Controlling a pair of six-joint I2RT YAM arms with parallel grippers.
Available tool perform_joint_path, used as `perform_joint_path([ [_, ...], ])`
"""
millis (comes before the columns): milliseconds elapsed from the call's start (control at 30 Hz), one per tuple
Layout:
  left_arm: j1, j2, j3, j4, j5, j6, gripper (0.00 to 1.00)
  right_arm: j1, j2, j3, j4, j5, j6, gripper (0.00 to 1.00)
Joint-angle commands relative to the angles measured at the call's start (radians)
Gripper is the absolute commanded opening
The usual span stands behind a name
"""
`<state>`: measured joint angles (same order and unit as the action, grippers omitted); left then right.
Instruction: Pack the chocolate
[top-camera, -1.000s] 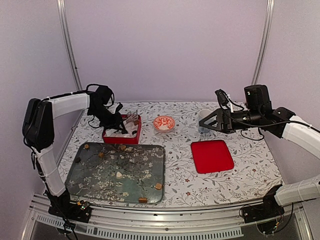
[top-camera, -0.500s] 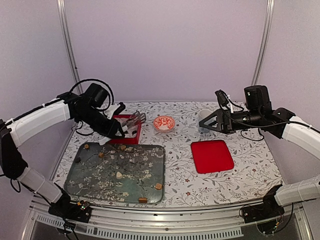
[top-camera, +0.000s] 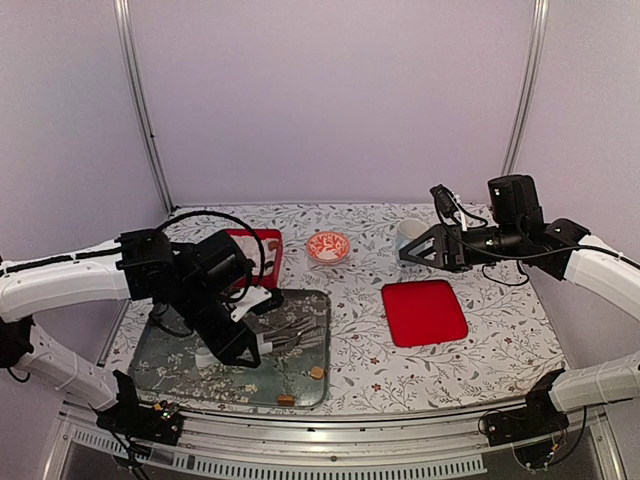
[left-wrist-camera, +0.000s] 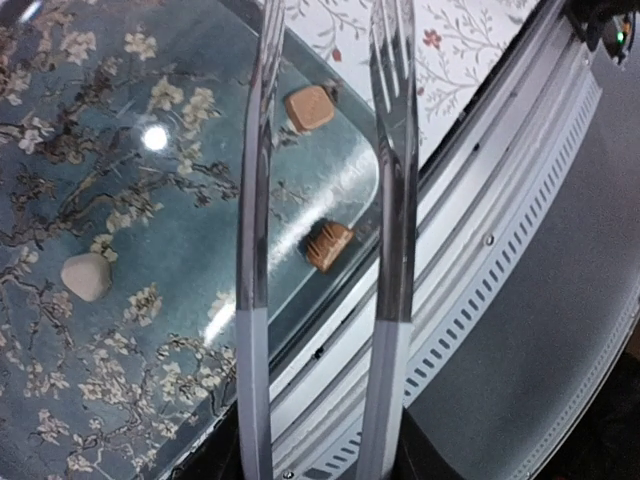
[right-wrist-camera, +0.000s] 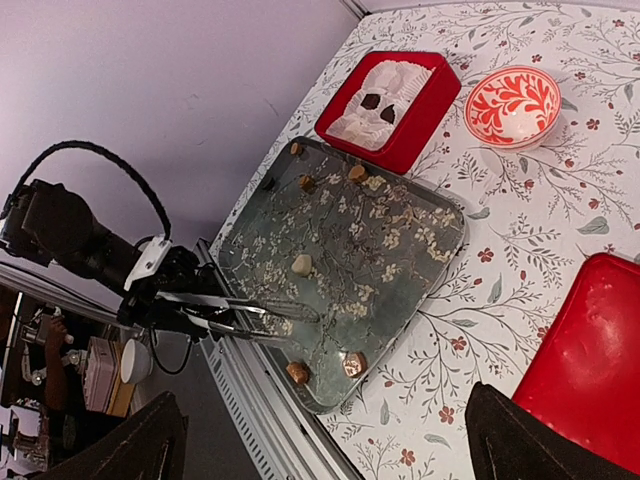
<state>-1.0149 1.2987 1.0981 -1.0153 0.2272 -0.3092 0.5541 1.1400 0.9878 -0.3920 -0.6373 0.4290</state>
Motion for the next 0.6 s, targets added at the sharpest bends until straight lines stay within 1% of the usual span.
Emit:
perform_joint_path([
  [0,-0.119,-0.025,-0.004,-0.087,0.019,-0.079,0.35,-0.005,-0.011,-0.005,0.002,0.003,-0.014,0.99],
  [133,-0.170,-0.032,-0.007,-0.127,0.037,-0.110,0.35,-0.005,-0.008,-0.003,0.003,-0.002,-0.016,0.99],
  [433,-0.283,0.011,-0.014,-0.275,-0.026,-0.125,0.34,-0.005,-0.013,-0.007,0.004,-0.001,-0.019,0.99],
  [567,-0.292,0.019,-0.023,-0.285,-0.054,-0.118,0.34,-0.004,-0.018,-0.014,0.006,-0.001,-0.019,0.99],
])
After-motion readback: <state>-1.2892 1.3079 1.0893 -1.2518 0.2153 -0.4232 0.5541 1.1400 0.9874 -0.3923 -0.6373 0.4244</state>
